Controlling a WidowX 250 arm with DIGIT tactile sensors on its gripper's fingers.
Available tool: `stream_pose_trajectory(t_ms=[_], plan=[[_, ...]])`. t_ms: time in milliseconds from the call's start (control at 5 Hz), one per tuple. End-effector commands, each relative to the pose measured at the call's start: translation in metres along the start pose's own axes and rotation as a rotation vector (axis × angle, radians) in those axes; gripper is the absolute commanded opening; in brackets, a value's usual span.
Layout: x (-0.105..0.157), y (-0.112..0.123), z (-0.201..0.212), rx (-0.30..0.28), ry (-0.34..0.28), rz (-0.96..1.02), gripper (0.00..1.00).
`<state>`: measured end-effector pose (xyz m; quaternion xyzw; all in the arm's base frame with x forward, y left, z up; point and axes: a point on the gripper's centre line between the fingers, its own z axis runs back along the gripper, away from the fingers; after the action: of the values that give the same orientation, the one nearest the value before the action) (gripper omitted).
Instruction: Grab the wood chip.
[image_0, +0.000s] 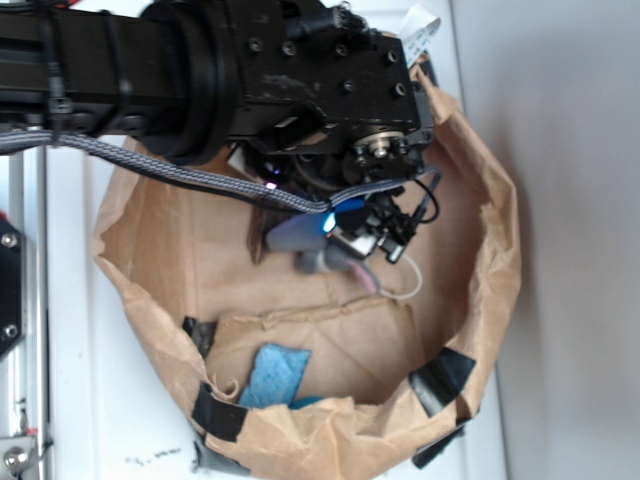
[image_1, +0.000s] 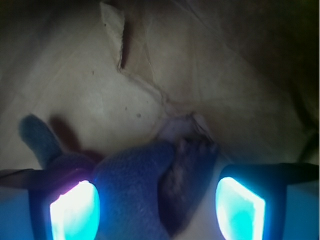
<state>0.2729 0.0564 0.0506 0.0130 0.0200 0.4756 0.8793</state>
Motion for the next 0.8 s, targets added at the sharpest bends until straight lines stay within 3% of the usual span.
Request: stream_pose_trajectory(t_ms=[0, 200, 400, 600], plan=[[-0.002, -0.002, -0.024, 0.039, -0.121, 0.047, 1.00], [-0.013, -0.013, -0.037, 0.086, -0.150, 0.028, 1.00], [-0.020, -0.011, -0.033, 0.082, -0.155, -0.003, 1.00], [-0.021, -0.006, -0.016, 0.041, -0.121, -0.029, 1.00]])
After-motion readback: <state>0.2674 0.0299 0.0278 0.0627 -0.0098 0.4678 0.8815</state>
